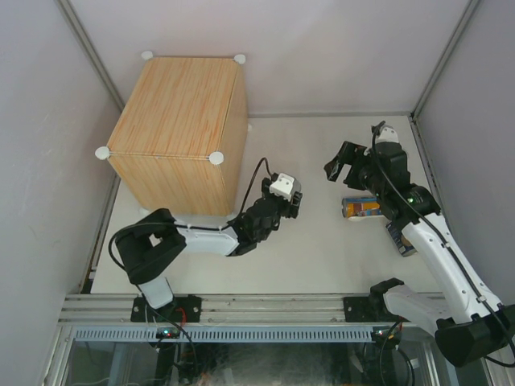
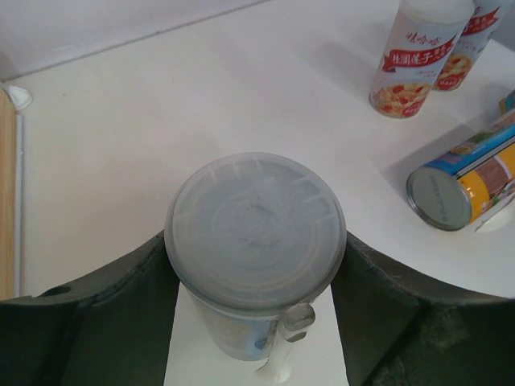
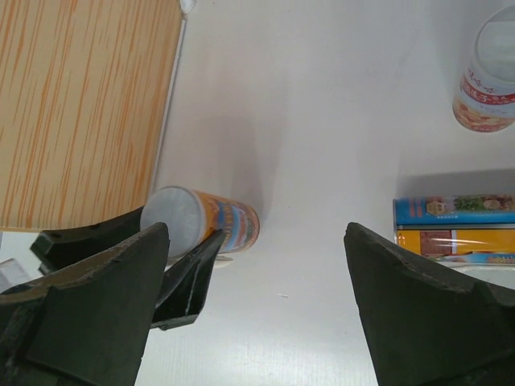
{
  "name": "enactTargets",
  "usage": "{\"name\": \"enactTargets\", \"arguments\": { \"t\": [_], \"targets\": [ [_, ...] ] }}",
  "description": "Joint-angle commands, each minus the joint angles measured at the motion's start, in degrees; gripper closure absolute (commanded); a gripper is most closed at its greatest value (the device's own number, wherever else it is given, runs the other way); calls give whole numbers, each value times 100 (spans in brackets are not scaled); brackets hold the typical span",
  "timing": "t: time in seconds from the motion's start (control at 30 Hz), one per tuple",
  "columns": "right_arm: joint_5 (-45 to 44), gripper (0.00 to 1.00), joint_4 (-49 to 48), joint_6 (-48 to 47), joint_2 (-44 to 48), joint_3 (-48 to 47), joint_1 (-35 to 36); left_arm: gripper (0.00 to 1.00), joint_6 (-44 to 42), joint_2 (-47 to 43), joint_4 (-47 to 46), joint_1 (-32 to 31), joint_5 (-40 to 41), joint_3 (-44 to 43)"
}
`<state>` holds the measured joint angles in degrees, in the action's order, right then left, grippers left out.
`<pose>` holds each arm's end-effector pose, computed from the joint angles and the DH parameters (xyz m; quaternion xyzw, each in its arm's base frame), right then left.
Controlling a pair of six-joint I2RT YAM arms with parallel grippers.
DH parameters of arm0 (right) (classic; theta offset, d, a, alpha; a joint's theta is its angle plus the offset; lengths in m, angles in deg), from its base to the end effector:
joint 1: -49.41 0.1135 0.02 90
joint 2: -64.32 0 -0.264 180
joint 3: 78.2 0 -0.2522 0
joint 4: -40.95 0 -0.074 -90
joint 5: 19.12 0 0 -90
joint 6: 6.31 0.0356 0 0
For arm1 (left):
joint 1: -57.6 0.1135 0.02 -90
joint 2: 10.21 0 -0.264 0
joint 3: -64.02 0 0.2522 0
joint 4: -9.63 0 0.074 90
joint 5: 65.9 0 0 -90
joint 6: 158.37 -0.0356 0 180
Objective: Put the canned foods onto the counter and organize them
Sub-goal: Pick up the canned food from the center of the board.
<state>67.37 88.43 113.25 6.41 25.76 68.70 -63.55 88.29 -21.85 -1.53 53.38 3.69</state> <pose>0.2036 0.0689 0.3620 0.0926 0.8579 0.1846 0.4704 0.2005 -0.3015 0.2065 0.1805 0.7199 -0.1803 0.6455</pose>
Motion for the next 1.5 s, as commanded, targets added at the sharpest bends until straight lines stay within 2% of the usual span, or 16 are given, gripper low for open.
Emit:
{"name": "enactTargets", "arguments": {
  "t": [0.0,0.23,0.67,0.97,1.47],
  "targets": [
    [-30,11,-300,53,62,-11,-107,100,-198,-834,-570,-50,-64,-103],
    [89,11,-386,105,21,-12,-285,100,-260,-1549,612,-167,-53,-478],
    [228,12,-716,241,-122,-91,-461,100,-598,-3004,2412,-363,568,-1223],
    [18,12,-727,277,-212,-185,-246,100,-806,-3545,3021,-368,871,-1662],
    [-194,13,-623,328,-151,-192,-8,100,-1532,-3743,3621,-298,1555,-2847]
  ]
}}
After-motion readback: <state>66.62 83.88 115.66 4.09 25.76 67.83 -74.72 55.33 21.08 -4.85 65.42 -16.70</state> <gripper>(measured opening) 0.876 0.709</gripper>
